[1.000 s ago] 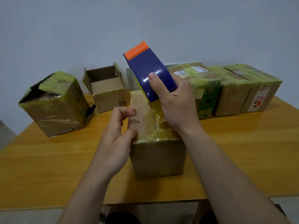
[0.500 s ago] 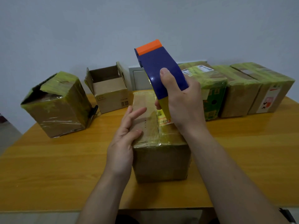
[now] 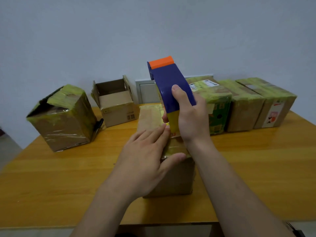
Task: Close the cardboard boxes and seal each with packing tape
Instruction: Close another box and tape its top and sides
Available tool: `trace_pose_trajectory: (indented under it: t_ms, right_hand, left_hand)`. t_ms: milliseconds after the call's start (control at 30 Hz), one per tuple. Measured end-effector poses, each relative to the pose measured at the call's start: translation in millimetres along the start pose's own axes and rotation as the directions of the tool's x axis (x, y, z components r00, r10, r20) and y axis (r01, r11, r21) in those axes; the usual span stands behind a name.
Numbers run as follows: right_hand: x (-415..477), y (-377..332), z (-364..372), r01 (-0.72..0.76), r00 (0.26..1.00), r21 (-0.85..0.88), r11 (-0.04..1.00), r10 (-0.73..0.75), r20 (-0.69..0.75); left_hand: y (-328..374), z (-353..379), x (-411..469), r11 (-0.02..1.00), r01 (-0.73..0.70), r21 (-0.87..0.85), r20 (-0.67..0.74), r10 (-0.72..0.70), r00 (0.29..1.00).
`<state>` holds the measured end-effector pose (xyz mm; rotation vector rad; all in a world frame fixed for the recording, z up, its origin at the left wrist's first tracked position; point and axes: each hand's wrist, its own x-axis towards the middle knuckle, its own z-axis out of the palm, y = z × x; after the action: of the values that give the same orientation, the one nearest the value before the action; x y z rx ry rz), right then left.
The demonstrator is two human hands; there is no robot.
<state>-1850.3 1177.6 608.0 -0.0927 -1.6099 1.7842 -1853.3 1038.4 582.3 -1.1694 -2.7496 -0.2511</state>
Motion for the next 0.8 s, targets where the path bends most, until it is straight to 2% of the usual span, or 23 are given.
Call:
trace_pose_trajectory:
  t_ms: [267,400,500,600,800]
  right_hand:
    - [1.7,-13.8,-17.7,0.046,0.961,0.149,0.988,-0.003,-0.275]
    - [3.5,-21.7,-32.6,0.05,0.94,0.123,0.991,-0.005,-0.341]
    - [4.3,-20.1,-38.5,0.051,0.94,0.091,0.995,-0.017,-0.34]
    - [3.9,-17.9,-46.0,0.028,0.94,0.076,0.997,-0.001,-0.34]
    - [6.0,-21.7,-46.4,0.075,0.945,0.02,0.997,-0.065,-0.32]
  left_hand:
    - [-6.8,-23.7,10.7,0.991,-0.092,0.098,0.292,0.059,0.955]
    - [14.5,-30.7,27.7,0.987,-0.062,0.149,0.252,0.022,0.967]
    - [40.0,-14.4,36.9,0.985,-0.146,0.093,0.25,0.119,0.961]
    - [46.6,-0.5,39.8,0.97,-0.227,0.085,0.188,0.208,0.96]
    - [48.7,0.8,36.4,0.985,-0.171,0.033,0.139,0.165,0.977]
